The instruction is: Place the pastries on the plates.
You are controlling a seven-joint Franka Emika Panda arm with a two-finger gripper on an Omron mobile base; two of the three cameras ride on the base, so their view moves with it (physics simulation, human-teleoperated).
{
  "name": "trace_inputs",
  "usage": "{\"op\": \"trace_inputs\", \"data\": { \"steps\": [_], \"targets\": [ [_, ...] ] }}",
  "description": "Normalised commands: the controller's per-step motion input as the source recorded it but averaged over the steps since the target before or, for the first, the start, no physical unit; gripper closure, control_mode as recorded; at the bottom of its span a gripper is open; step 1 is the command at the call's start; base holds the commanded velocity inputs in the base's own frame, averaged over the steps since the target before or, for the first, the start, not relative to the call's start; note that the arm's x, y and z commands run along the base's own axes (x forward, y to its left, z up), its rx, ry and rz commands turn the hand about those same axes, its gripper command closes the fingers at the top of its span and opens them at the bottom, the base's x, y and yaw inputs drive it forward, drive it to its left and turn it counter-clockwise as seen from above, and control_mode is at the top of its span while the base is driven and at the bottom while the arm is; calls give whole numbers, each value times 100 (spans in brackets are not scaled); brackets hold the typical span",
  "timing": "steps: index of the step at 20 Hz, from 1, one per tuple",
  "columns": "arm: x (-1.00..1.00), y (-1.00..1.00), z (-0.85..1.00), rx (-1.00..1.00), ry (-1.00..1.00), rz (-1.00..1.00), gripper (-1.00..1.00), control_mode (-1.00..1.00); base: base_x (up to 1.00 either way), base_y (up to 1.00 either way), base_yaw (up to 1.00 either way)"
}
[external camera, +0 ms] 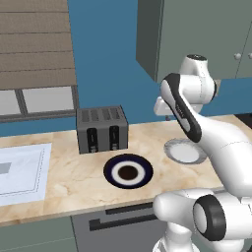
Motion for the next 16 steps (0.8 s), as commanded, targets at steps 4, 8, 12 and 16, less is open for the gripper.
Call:
{"op": "trace_inputs", "data": {
  "steps": [4, 8, 12, 16],
  "targets": [
    [9, -13, -10, 0, 0, 0, -100, -100, 0, 0, 0],
    [2, -36, -29, -4, -2, 0, -100, -100, 0, 0, 0],
    [0, -31, -24, -6, -3, 0, -100, -100, 0, 0, 0],
    [0, -32, -13, -1, -1, 0, -100, -100, 0, 0, 0]
  ]
}}
